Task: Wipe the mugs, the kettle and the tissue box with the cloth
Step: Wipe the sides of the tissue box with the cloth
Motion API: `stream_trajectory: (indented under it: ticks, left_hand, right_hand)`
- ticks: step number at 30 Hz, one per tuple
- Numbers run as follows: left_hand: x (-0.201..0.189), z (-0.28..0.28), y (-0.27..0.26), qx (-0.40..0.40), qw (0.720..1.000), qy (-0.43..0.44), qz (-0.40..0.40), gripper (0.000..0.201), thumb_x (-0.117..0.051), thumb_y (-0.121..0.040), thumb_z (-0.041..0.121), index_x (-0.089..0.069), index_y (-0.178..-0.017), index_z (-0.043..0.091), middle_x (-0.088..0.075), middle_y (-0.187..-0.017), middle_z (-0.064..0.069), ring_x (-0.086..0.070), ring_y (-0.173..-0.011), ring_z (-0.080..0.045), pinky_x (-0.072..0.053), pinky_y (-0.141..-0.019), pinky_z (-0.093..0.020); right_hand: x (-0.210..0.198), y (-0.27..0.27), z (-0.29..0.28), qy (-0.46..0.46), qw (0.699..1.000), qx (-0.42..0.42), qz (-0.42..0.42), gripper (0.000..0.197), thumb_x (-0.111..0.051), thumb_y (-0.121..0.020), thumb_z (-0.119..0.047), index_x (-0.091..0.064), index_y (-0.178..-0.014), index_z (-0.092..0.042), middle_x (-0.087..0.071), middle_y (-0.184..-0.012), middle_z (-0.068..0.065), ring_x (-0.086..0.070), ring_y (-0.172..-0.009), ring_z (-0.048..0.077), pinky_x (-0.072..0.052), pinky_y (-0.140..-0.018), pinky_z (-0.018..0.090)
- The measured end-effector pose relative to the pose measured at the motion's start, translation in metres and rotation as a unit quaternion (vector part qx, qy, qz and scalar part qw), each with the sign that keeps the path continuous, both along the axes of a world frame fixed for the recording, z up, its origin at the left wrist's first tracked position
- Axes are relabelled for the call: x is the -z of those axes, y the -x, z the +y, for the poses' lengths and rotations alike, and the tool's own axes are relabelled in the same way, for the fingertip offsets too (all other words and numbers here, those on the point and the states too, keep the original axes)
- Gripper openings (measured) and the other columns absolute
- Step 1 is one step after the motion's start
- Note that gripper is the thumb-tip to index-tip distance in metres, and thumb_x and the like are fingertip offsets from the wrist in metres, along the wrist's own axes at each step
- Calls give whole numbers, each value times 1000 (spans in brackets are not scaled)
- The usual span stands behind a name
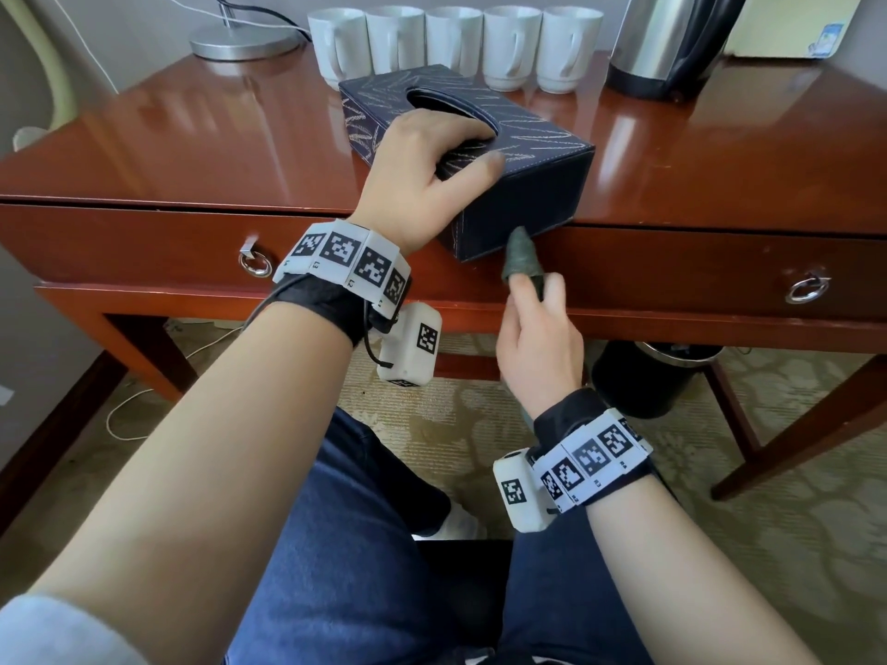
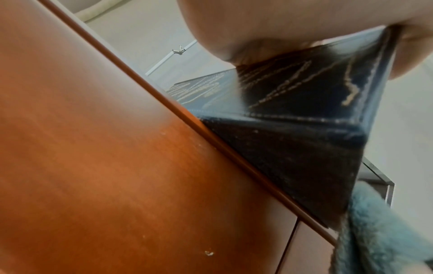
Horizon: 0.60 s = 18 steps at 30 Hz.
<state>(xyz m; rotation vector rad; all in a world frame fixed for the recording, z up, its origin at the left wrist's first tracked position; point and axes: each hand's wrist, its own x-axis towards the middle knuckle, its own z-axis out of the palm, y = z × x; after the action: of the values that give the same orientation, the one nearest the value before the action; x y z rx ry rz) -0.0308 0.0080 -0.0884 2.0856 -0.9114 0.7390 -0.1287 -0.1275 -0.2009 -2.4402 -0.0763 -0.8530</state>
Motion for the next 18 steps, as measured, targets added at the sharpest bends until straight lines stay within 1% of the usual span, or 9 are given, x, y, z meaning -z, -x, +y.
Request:
stream_trajectory:
  ticks: [2,4,5,8,10,12,14,16,18]
  left_hand:
    - [-3,1,-1,-3,999,-31,-4,57,-49,-88,52,-72,-108,4,-73,-100,-6,-64,-97,-23,-39,-89,-25]
    - [-9,2,1,-27,996,-87,-4,69,-46,-83,65,-71,-109,7,-72,-100,-6,-62,-97,-25,-37,-92,-29]
    - [-13,1,3,-47,992,-119,-1,75,-44,-79,71,-70,-109,7,-71,-100,-6,-61,-98,-26,-34,-94,-28]
    - [-26,-7,13,-121,967,-225,8,91,-33,-68,83,-67,-102,6,-69,-91,-5,-60,-96,-25,-23,-108,-26]
    - [-31,-17,19,-164,947,-276,19,90,-29,-65,88,-60,-89,7,-62,-78,-1,-58,-85,-23,-20,-117,-31]
    - [-31,-26,23,-190,935,-297,28,84,-33,-67,89,-51,-83,9,-54,-72,1,-56,-79,-23,-20,-118,-35]
    - [-28,-31,25,-201,932,-301,28,81,-41,-69,86,-51,-90,8,-58,-81,-2,-60,-89,-26,-19,-118,-34]
    - [-26,-30,25,-196,935,-294,32,84,-53,-73,82,-56,-107,5,-66,-99,-8,-61,-104,-27,-18,-118,-31]
    - [-27,-22,24,-169,945,-277,46,88,-61,-72,77,-55,-121,4,-67,-112,-9,-58,-114,-26,-16,-118,-29]
  right_hand:
    - [-4,-3,-7,-22,999,31,17,30,-47,-94,-6,-54,-123,-8,-48,-110,19,-43,-58,26,-36,-55,31]
    - [-9,-7,-15,-48,997,50,38,34,-43,-97,-10,-49,-131,-9,-48,-113,18,-48,-67,29,-33,-61,32]
    - [-12,-9,-20,-65,995,56,47,36,-42,-98,-10,-47,-134,-9,-48,-115,17,-51,-74,32,-33,-64,32]
    - [-17,-14,-32,-116,988,70,70,43,-41,-99,-11,-39,-142,-13,-49,-121,17,-53,-96,37,-32,-73,30]
    - [-19,-15,-36,-141,985,68,73,45,-41,-99,-11,-37,-144,-14,-49,-123,17,-52,-102,37,-32,-75,28]
    - [-21,-15,-36,-165,982,55,68,46,-41,-99,-10,-36,-145,-13,-50,-125,18,-51,-107,35,-34,-80,29]
    - [-23,-15,-35,-193,978,39,72,47,-42,-99,-10,-36,-145,-14,-49,-129,17,-49,-114,33,-34,-86,28]
    - [-24,-15,-34,-221,972,19,80,47,-43,-99,-10,-37,-145,-15,-49,-130,15,-48,-117,29,-32,-89,23]
    - [-26,-14,-34,-252,963,-2,91,47,-44,-99,-10,-38,-145,-16,-50,-127,7,-47,-114,19,-28,-88,15]
